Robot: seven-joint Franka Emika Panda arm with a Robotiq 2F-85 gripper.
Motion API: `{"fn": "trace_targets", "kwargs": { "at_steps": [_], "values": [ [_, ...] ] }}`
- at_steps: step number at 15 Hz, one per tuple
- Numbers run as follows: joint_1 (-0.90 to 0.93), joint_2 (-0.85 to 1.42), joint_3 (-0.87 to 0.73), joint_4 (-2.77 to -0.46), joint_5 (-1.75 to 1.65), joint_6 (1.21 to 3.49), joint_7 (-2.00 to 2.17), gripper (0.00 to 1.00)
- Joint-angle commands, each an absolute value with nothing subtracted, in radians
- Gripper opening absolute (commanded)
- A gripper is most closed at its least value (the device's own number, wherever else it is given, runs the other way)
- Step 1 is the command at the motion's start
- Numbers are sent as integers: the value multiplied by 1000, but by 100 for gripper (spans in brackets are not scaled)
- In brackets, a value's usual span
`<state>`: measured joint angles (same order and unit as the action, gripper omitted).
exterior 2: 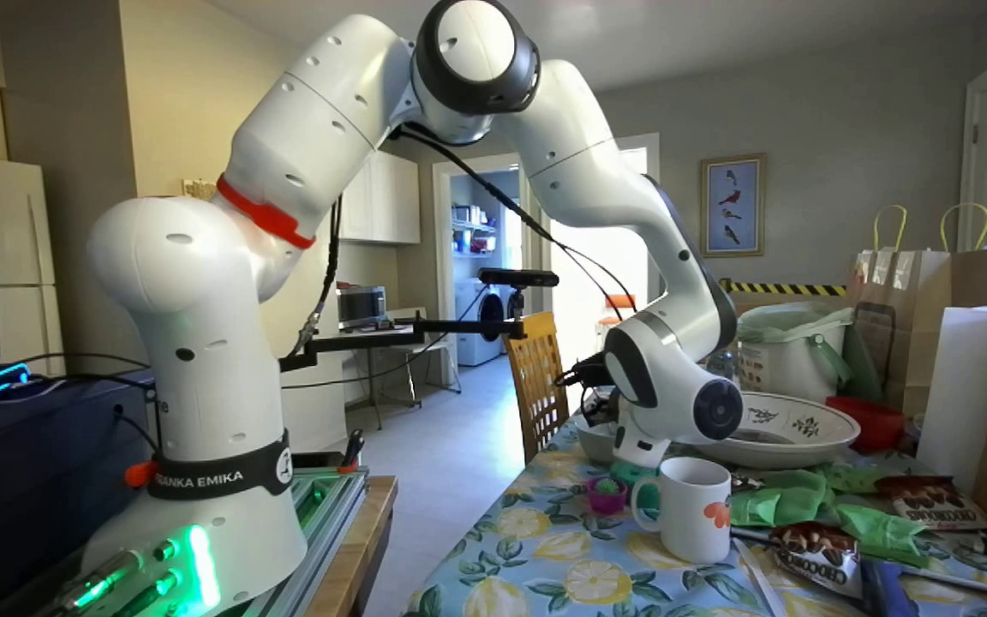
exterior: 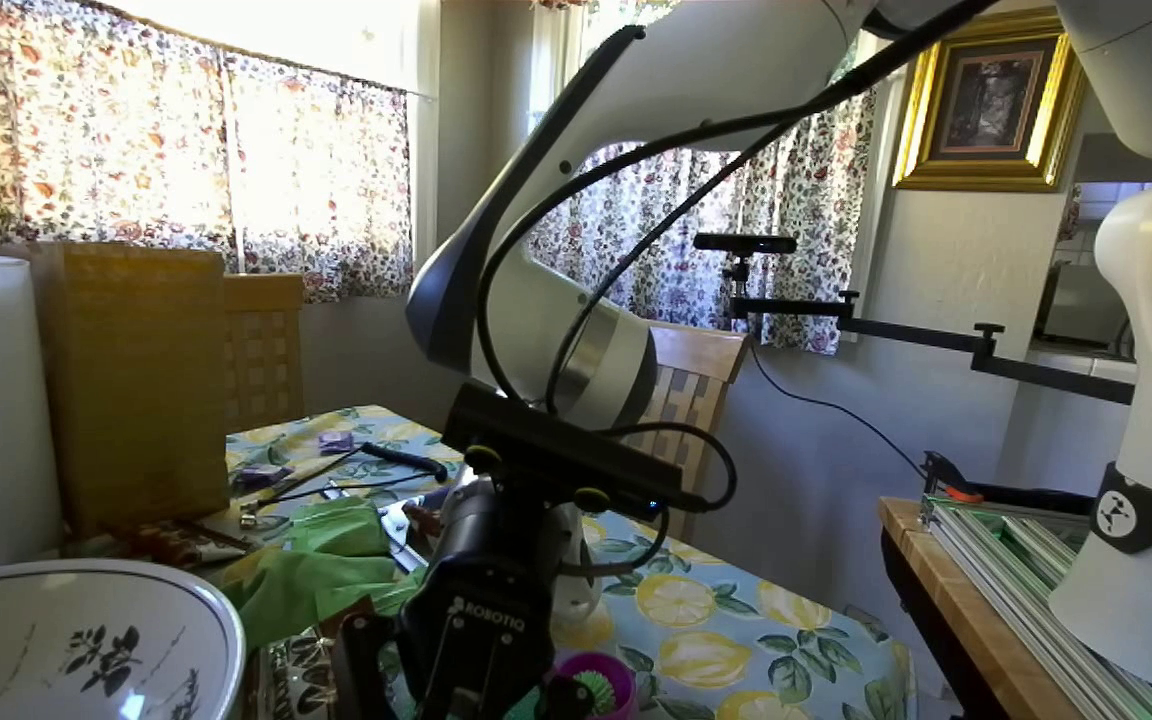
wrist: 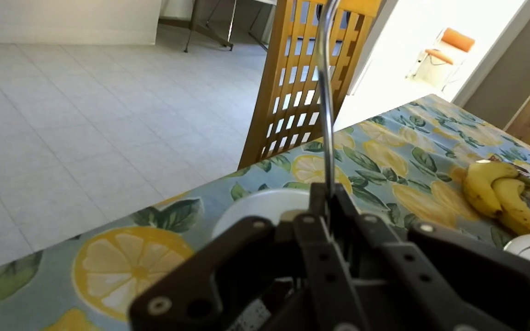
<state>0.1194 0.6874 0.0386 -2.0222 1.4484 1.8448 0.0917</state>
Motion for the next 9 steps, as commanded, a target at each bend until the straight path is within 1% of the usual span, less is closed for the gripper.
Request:
{"fn": "trace_targets", "kwargs": {
  "at_steps": [1,9],
  "values": [
    [113,705,43,-1986,1470,1848,62,2],
    [113,718,54,-1969,1549,1854,-16,2]
  ]
}}
